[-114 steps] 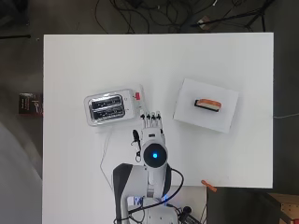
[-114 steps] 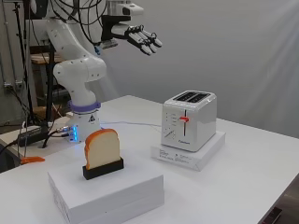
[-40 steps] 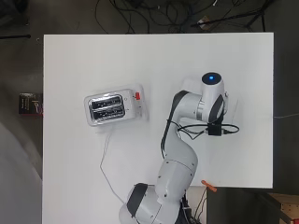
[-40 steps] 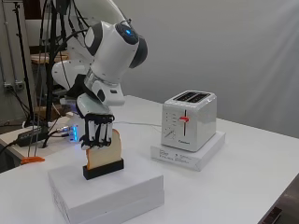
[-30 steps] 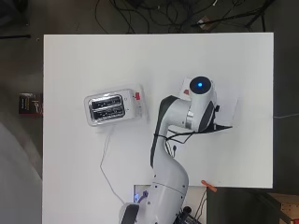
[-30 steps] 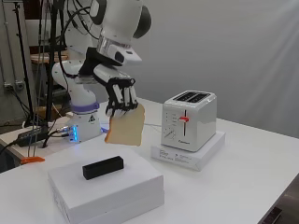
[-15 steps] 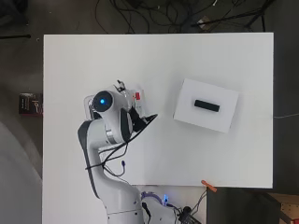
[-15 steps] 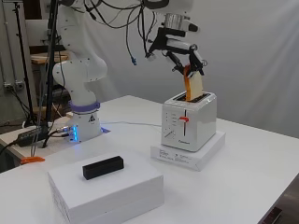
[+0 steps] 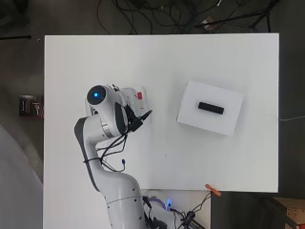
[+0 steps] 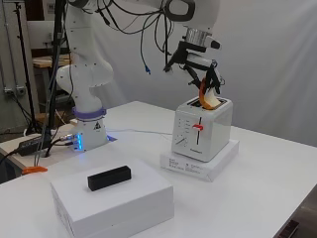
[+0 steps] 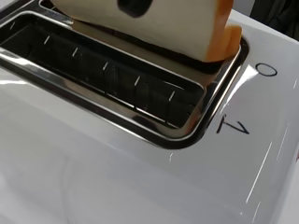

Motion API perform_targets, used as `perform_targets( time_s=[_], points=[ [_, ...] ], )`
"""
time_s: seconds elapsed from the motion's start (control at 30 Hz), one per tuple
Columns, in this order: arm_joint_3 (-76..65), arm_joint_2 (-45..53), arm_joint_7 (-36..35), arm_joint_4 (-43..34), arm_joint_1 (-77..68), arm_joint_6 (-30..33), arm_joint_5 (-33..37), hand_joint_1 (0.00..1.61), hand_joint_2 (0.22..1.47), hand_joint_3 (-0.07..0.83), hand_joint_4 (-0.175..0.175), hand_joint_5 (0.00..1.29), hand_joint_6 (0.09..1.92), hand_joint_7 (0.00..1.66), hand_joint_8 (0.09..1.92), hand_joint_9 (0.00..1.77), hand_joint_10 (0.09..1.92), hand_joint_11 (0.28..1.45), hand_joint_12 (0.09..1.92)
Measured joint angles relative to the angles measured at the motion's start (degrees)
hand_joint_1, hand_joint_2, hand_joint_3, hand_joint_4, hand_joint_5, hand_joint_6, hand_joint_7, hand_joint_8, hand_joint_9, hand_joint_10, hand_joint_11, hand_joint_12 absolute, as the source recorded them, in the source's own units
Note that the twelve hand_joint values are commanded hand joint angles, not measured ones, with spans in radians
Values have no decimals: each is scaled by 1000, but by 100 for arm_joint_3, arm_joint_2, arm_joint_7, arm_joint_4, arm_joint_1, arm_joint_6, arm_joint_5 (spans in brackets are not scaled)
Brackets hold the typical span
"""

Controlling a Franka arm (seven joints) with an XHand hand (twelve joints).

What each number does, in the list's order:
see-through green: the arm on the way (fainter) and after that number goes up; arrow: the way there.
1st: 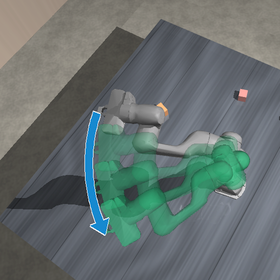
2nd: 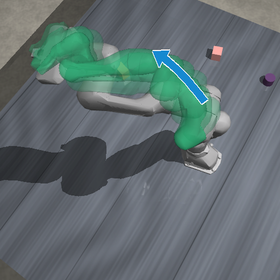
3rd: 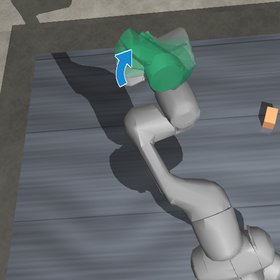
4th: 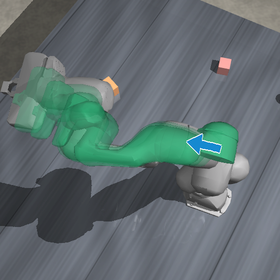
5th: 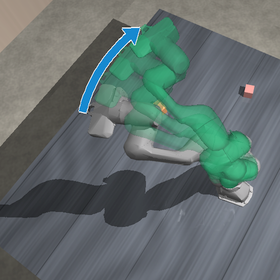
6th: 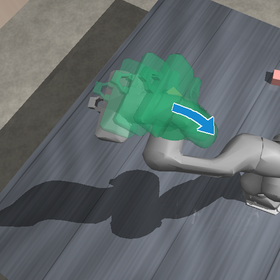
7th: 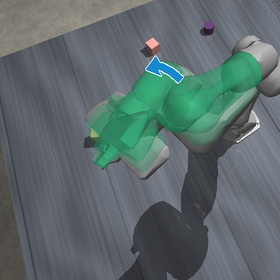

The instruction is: Teleoperate dual arm-hand system to toast a bread

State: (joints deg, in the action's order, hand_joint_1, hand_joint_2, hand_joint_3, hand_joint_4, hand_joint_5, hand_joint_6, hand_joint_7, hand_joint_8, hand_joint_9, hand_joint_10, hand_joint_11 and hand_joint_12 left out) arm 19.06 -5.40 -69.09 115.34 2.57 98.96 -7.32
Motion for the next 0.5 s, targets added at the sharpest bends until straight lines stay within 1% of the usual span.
perform_targets(
  time_s=[0.07, 0.17, 0.27, 0.37, 0.43, 0.5],
  points=[
    [-17, 71, -39, -35, -2, 0, 4, 1259, 1109, 2, -175, 803, 1145, 1226, 666, 1452, 87, 850, 201],
    [-45, -18, -115, -148, -12, -46, -12, 1258, 1109, 1, -175, 806, 1155, 1229, 656, 1439, 87, 804, 186],
    [-48, 2, -121, -290, -22, -82, -98, 1258, 1108, 0, -175, 810, 1154, 1229, 655, 1432, 87, 785, 175],
    [-49, 28, -51, -317, -31, -81, -141, 1251, 1117, 1, -169, 796, 1195, 1200, 691, 1380, 87, 738, 87],
    [-54, 78, 39, -382, -42, -192, -133, 1250, 1120, 1, -172, 791, 1202, 1191, 706, 1369, 87, 732, 87],
    [-54, 139, 115, -536, -57, -338, -119, 1249, 1120, 0, -166, 794, 1196, 1187, 716, 1367, 87, 734, 87]
  ],
)
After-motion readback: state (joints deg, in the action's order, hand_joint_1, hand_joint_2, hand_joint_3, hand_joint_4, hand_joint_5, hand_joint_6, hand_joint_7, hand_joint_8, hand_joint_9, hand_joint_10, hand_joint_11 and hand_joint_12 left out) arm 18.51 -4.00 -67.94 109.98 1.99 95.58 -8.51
